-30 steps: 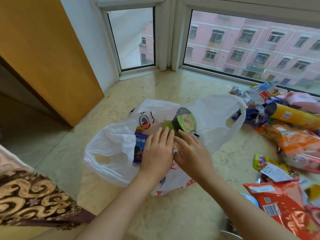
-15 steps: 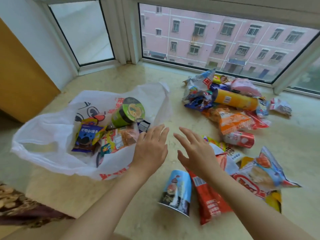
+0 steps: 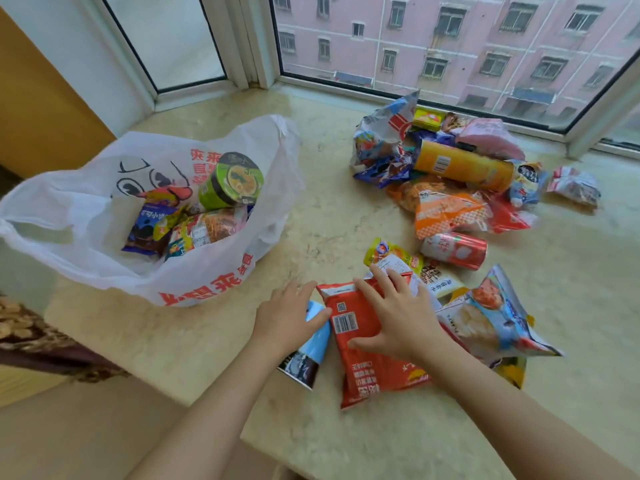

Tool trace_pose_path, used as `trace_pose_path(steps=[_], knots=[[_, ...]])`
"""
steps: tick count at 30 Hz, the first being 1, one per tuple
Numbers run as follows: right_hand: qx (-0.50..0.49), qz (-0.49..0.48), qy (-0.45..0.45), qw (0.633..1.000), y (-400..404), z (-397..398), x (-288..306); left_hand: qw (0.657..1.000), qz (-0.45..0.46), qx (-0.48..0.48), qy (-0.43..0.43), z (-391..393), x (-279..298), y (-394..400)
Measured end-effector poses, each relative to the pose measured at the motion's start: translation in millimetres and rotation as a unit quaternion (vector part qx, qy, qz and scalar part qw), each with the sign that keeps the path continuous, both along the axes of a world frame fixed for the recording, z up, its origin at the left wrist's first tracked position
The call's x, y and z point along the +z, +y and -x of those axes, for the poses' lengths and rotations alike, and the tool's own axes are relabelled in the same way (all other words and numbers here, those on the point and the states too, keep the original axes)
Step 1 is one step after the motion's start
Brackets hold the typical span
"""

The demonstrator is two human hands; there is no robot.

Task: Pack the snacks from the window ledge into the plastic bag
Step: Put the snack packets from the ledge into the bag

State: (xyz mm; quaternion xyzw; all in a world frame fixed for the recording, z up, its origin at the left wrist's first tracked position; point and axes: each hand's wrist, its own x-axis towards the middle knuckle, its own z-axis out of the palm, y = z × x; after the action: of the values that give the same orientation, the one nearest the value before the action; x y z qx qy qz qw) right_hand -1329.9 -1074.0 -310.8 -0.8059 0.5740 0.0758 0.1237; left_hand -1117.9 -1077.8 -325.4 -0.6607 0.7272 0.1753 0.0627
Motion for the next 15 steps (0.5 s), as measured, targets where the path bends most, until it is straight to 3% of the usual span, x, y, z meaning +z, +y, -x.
trace_pose_path(steps=[6, 15], knots=[[0.000, -0.053, 0.013, 0.998, -3.1, -5.7, -9.1, 0.989, -0.140, 0.031, 0.039, -4.0, 3.0, 0.3], [-0.020, -0.051, -0.034, 0.998, -16.4, -18.3, -10.6, 0.982, -0.140, 0.072, 0.104, -10.9, 12.7, -4.5]])
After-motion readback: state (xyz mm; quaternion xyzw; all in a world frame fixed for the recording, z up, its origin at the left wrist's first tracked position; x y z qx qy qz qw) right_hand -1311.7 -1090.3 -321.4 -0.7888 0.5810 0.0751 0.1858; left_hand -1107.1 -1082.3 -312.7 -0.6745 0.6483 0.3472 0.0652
